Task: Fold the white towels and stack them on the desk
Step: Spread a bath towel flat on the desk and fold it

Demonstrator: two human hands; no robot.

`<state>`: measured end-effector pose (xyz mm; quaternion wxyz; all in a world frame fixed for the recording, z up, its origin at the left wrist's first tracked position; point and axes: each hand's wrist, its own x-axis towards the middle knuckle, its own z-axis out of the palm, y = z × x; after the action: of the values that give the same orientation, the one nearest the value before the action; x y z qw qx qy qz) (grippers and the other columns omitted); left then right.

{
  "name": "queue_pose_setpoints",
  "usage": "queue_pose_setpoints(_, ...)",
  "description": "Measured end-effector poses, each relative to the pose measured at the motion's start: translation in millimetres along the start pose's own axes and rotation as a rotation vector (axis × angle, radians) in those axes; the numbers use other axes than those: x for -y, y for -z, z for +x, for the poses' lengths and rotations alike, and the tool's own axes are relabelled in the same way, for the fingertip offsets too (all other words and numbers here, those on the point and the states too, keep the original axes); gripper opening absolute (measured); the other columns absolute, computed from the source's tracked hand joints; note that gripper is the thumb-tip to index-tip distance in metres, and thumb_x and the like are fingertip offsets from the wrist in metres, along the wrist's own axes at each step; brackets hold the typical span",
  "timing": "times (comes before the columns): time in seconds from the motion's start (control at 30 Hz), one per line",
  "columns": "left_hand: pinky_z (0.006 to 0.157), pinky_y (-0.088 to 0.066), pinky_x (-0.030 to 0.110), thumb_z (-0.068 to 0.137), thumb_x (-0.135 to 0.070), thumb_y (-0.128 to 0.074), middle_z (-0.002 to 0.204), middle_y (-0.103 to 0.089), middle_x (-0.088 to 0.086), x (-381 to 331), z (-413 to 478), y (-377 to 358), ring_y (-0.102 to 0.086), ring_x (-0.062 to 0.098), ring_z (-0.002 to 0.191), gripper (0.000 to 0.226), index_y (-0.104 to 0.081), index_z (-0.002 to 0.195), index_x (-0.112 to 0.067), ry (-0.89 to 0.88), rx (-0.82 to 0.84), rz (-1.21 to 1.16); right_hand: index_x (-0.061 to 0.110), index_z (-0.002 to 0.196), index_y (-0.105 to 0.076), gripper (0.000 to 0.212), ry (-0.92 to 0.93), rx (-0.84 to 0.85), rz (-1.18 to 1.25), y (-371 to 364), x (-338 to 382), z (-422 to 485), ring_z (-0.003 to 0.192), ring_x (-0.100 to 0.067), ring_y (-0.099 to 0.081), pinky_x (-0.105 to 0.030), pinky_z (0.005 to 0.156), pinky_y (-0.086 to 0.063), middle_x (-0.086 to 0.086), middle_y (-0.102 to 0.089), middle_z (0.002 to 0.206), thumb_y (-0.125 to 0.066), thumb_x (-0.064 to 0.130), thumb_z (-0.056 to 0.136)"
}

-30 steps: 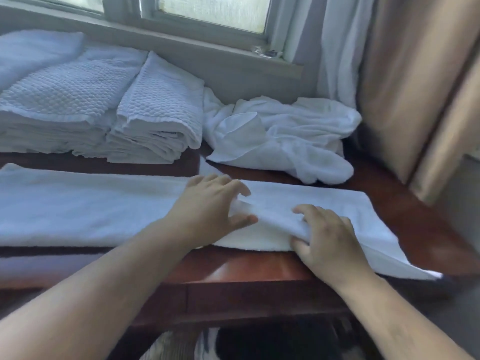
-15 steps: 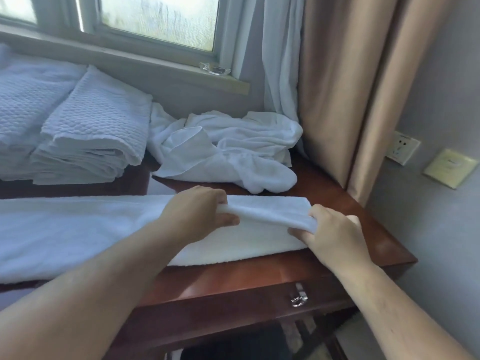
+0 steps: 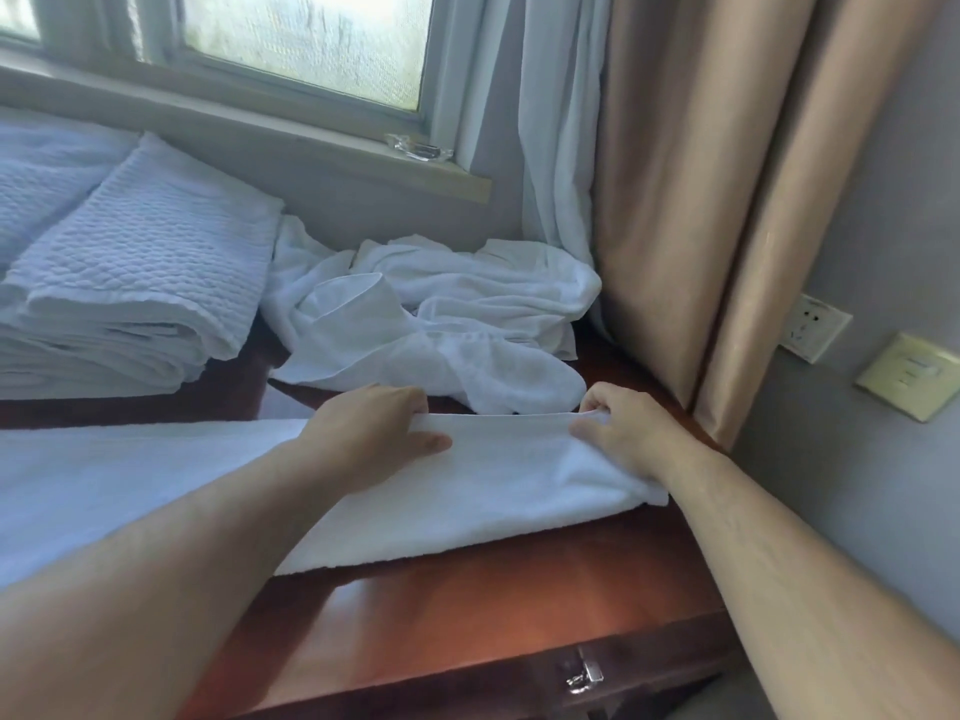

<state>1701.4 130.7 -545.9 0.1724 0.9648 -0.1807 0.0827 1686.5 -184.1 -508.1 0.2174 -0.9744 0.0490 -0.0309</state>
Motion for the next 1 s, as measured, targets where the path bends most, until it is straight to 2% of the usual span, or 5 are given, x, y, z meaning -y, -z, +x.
queue_pose_setpoints(0.37, 0.057, -0.037, 0.031, 0.088, -0.065, -0.05, 0.078, -0.055, -0.012, 6, 5, -16, -0.049, 0.003, 0.072, 0.038, -0.049, 0.077, -0.028, 0.046, -0.02, 0.016, 0.031, 0.108, -0.063, 0.041, -0.203, 0.022, 0.205, 8, -26, 2, 0.091, -0.005, -0.063, -0.03, 0.067, -0.051, 0.012, -0.066, 0.101, -0.071, 0.052, 0.074)
queue_pose_setpoints(0.47, 0.052, -0.031, 0.031, 0.092, -0.06, -0.048, 0.072, -0.054, -0.009, 0, 2, -17, -0.047, 0.003, 0.066, 0.04, -0.047, 0.072, -0.025, 0.044, -0.061, 0.029, 0.009, 0.095, -0.069, 0.035, -0.254, 0.053, 0.28, -1, -40, -13, 0.073, -0.025, -0.07, -0.048, 0.064, -0.056, -0.005, -0.072, 0.08, -0.063, 0.033, 0.07)
queue_pose_setpoints(0.6, 0.055, -0.037, 0.03, 0.093, -0.058, -0.047, 0.075, -0.055, -0.01, -1, -1, -14, -0.049, 0.004, 0.069, 0.037, -0.049, 0.076, -0.026, 0.047, -0.059, 0.012, 0.006, 0.08, -0.066, 0.024, -0.266, -0.121, 0.254, -11, -40, -12, 0.062, -0.016, -0.054, -0.03, 0.057, -0.04, 0.003, -0.058, 0.065, -0.063, 0.03, 0.082)
queue_pose_setpoints(0.77, 0.055, -0.036, 0.028, 0.088, -0.069, -0.042, 0.086, -0.055, -0.014, 25, -13, 0, -0.051, 0.008, 0.078, 0.035, -0.046, 0.087, -0.035, 0.081, -0.041, 0.051, 0.027, 0.096, -0.067, 0.012, -0.307, -0.297, -0.155, -17, -11, -19, 0.105, -0.027, -0.059, -0.039, 0.085, -0.048, 0.001, -0.065, 0.106, -0.059, 0.036, 0.094)
queue_pose_setpoints(1.0, 0.058, -0.039, 0.03, 0.075, -0.082, -0.038, 0.081, -0.055, -0.015, 104, -70, 49, -0.054, 0.006, 0.072, 0.043, -0.047, 0.087, -0.041, 0.167, 0.011, 0.027, 0.024, 0.109, -0.067, 0.025, 0.25, -0.146, -0.086, -112, 148, -52, 0.108, -0.024, -0.048, -0.038, 0.091, -0.039, 0.001, -0.057, 0.113, -0.056, 0.039, 0.092)
